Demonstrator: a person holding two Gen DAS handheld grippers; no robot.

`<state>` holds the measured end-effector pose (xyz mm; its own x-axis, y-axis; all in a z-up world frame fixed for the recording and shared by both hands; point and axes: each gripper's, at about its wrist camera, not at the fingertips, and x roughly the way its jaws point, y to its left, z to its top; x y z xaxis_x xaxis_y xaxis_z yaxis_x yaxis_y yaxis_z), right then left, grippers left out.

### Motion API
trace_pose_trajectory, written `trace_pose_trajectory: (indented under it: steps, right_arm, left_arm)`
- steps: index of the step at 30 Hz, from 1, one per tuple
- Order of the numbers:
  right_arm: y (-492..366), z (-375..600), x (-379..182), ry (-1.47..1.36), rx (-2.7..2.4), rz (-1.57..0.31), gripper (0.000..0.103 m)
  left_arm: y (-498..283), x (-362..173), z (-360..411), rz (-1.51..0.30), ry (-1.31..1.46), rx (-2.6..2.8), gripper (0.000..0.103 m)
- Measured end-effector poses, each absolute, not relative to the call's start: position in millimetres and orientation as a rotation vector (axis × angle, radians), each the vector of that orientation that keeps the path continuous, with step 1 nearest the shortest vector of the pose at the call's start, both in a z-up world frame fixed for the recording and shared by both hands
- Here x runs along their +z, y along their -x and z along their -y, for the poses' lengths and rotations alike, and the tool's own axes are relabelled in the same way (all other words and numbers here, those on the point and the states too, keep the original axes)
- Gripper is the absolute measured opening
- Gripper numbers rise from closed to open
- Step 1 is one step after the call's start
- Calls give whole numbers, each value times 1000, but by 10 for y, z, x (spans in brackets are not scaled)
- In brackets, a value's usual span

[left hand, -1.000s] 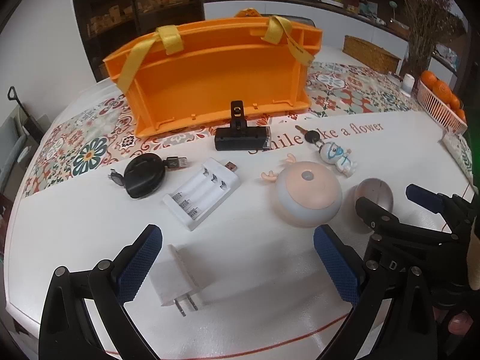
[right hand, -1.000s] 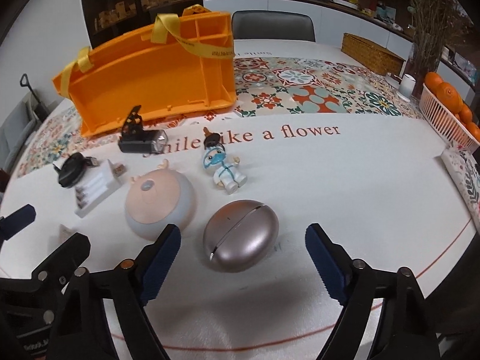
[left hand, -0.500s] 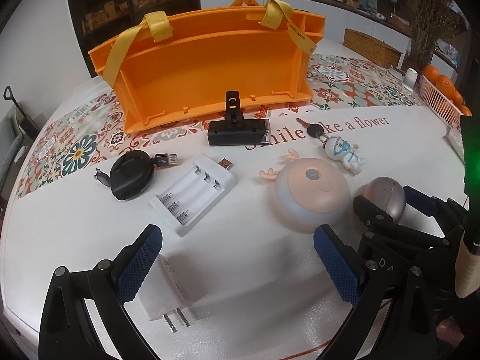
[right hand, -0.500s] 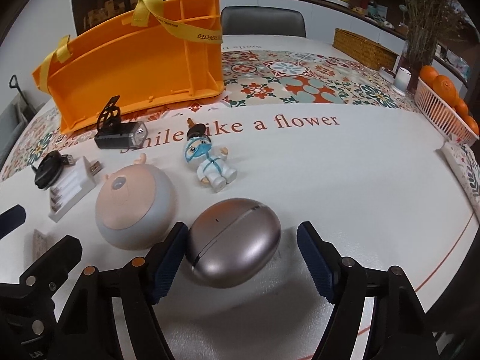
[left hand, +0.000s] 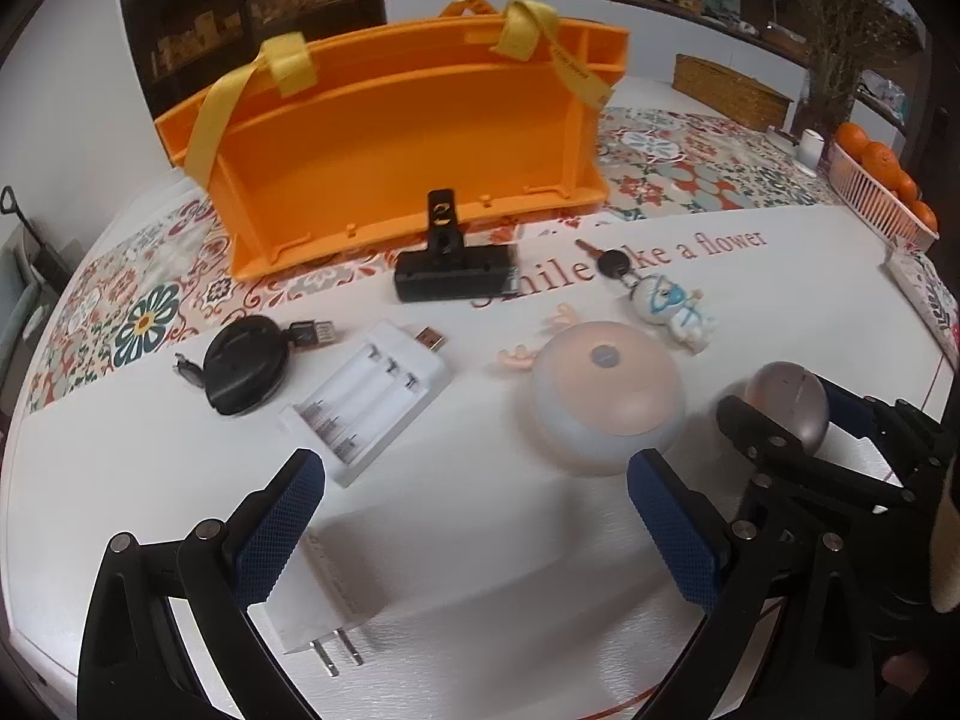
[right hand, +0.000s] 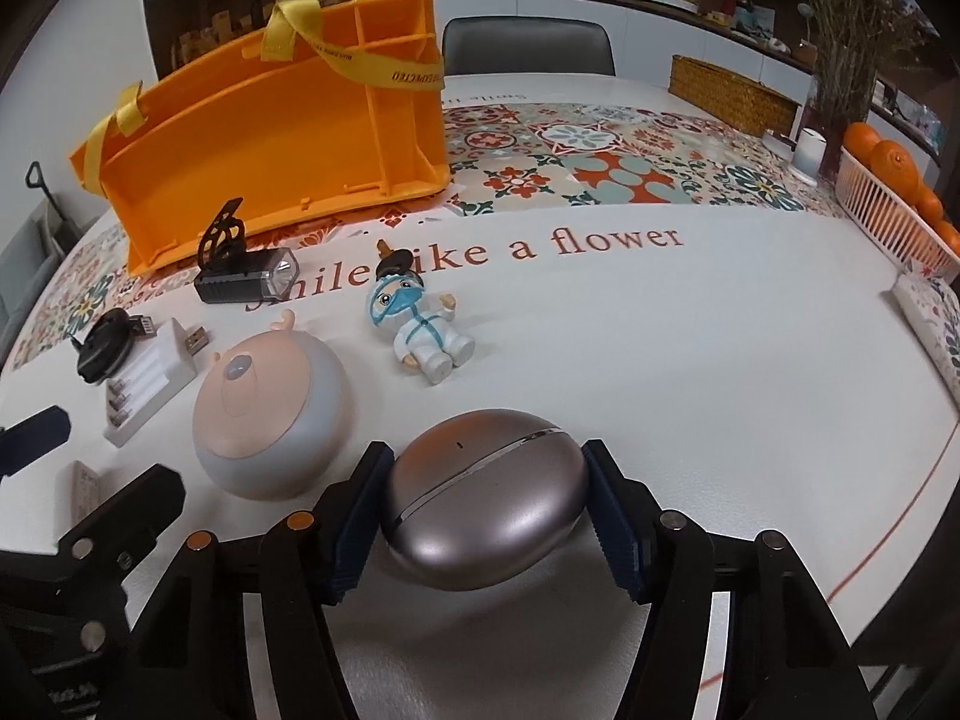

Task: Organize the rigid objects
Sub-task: 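Close the left gripper on the pink round lamp while the right gripper holds the speaker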

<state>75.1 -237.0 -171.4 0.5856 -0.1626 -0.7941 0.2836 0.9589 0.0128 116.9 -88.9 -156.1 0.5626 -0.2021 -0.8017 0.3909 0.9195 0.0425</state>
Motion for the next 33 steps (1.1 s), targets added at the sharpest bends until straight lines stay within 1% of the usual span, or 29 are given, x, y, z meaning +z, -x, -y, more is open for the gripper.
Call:
trace_pose_trajectory:
  steps: [11,23,26,27,28,33]
  right_arm:
    - [-514,2703,-1511,-161,-305,-873,64]
    - [-549,3020,-1622,-184,-328,-888,64]
    - [-576,3041,-1632,-183,-318,-887,64]
    - [-592,3036,-1633,-178,-313,-886,64]
    - [-596,3029,-1631,-176,-311,-884,64]
    - [-664,2981,-1660,-156,-288,-890,64]
  left_arm:
    - [-1143,-1546,1262,-857,-213,-378,103]
    - [-1290,-1730,1523,-867,-190,-352,100]
    - [-1331,-1782,1568,-877,-197,-354,97]
    - [-1341,-1803,1585,-884,-199,-356,93]
    - [-1349,-1827,1600,-891,-202,-359,87]
    - [-1386,-1884,1606,-901,-201,-350,81]
